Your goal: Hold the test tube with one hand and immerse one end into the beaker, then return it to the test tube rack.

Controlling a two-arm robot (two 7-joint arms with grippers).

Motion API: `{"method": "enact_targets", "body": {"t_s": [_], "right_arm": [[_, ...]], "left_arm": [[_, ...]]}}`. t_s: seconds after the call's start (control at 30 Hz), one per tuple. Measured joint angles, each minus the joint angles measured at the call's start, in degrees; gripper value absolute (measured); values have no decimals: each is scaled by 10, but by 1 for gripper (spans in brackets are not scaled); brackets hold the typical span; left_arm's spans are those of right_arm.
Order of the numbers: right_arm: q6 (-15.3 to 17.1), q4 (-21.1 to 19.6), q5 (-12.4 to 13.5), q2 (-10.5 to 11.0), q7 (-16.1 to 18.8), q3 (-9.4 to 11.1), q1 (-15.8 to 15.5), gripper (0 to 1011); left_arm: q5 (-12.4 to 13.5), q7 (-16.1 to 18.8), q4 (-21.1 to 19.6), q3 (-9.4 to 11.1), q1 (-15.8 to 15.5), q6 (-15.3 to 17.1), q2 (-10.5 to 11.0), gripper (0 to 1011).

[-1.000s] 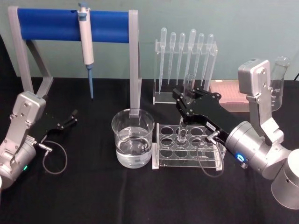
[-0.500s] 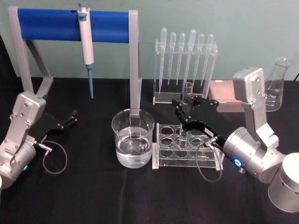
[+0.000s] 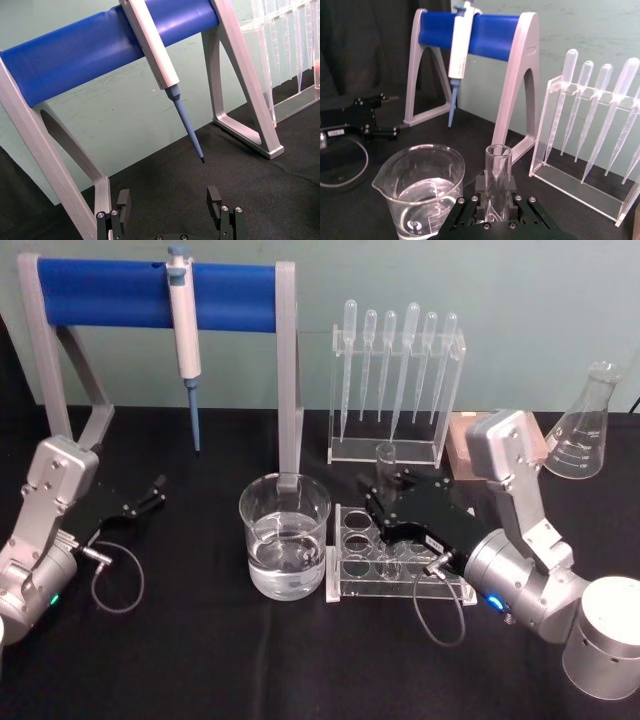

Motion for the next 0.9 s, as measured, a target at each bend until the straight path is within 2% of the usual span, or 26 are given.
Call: {"method": "enact_targets", "body": {"t_s": [0.13, 0.2, 0.23, 0.33, 0.37, 0.43, 0.67, 0.7, 0.77, 0.9], "right_arm": [[7, 1, -15, 2, 3, -7, 5, 233], [10, 1, -19, 2, 3, -9, 6, 267], [13, 1, -22, 2, 3, -9, 7, 320], [17, -3, -25, 2, 3, -9, 6, 378], [21, -7, -26, 3, 3, -7, 3, 443], [25, -12, -26, 3, 2, -5, -1, 503], [54, -61, -20, 21, -5, 19, -49, 706], [59, -74, -17, 28, -7, 27, -63, 763], [64, -93, -13, 37, -10, 40, -83, 801], [66, -109, -6, 46, -19, 64, -108, 902]], "left_arm": [[0, 0, 0, 0, 0, 0, 0, 1000], [0, 0, 0, 0, 0, 0, 0, 1000], [0, 0, 0, 0, 0, 0, 0, 1000], [0, 0, 0, 0, 0, 0, 0, 1000], [0, 0, 0, 0, 0, 0, 0, 1000], [0, 0, 0, 0, 0, 0, 0, 1000], [0, 0, 0, 0, 0, 0, 0, 1000], [0, 0, 0, 0, 0, 0, 0, 1000], [0, 0, 0, 0, 0, 0, 0, 1000], [0, 0, 0, 0, 0, 0, 0, 1000]]}}
